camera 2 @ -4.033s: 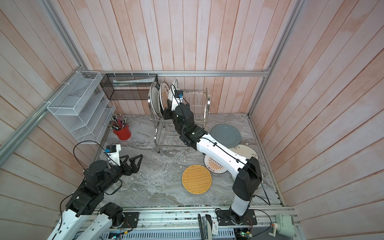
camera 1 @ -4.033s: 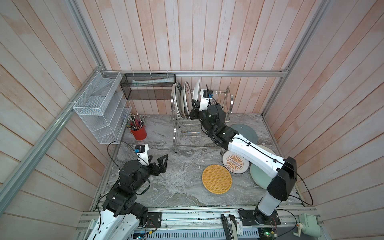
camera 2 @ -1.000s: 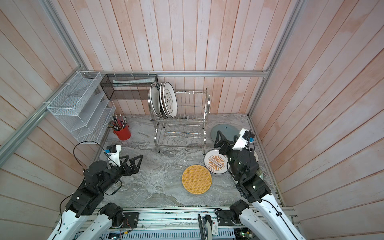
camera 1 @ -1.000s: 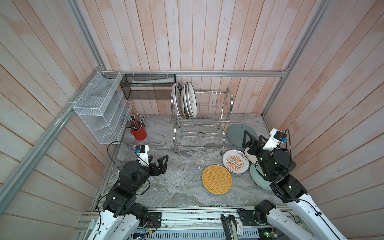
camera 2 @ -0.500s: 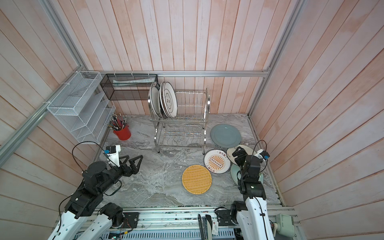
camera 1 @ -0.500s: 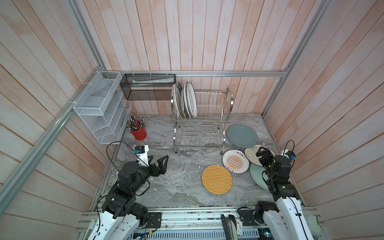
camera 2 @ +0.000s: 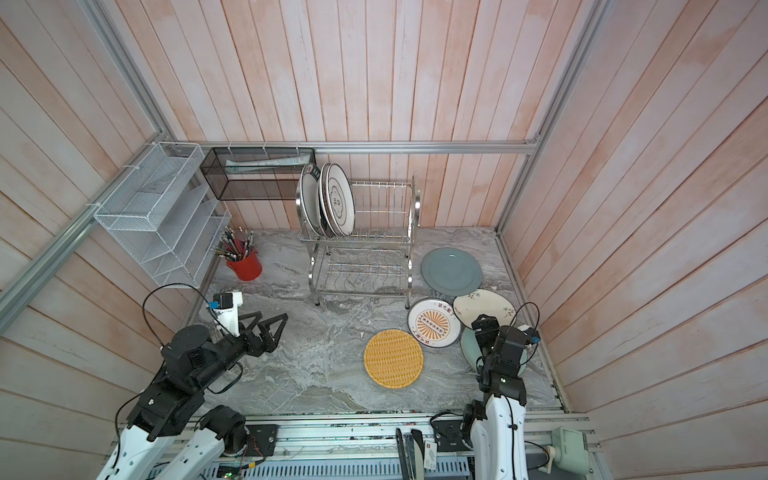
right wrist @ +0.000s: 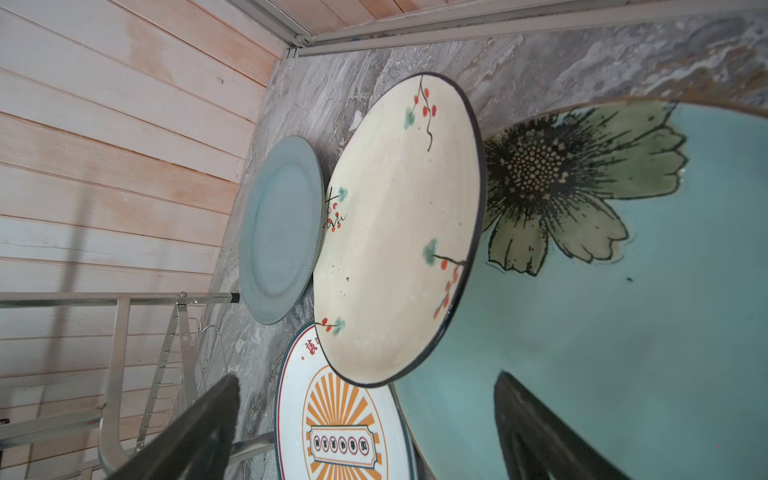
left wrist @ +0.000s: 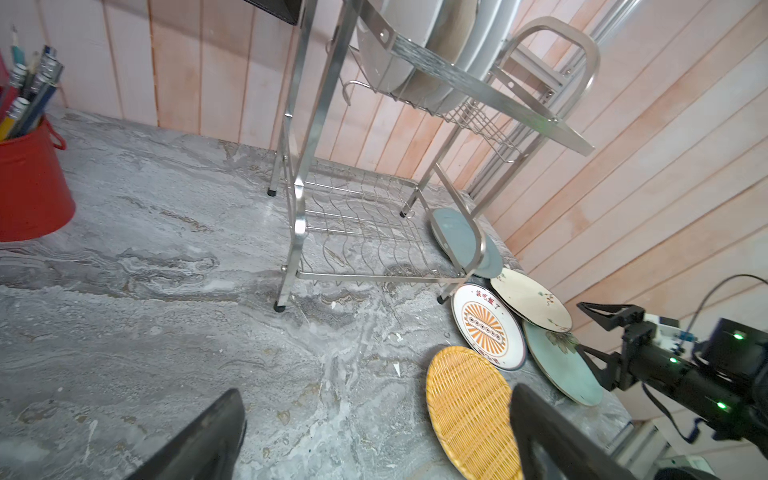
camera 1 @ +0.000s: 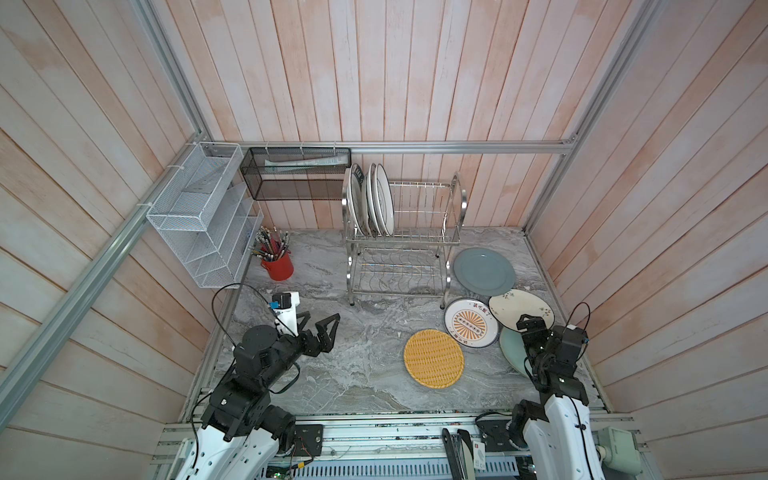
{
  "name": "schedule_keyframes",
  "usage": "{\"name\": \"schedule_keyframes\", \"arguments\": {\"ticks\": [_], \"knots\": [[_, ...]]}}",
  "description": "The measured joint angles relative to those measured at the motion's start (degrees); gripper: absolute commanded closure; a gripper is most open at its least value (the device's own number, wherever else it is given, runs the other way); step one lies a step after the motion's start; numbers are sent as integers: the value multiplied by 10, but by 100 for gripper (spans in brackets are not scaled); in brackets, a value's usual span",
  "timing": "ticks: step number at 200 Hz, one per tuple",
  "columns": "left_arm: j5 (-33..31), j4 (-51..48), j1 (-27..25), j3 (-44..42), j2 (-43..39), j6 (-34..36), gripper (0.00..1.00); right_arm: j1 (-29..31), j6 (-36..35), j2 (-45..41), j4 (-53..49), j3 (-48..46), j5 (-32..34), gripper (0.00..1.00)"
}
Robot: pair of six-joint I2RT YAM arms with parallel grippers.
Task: Load the plates into the dish rack
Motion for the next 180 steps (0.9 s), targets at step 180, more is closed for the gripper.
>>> {"name": "schedule_keyframes", "arguments": {"ticks": [180], "knots": [[181, 41, -19, -13, 17, 18, 0, -88, 3, 115, 193, -56, -130, 18]]}}
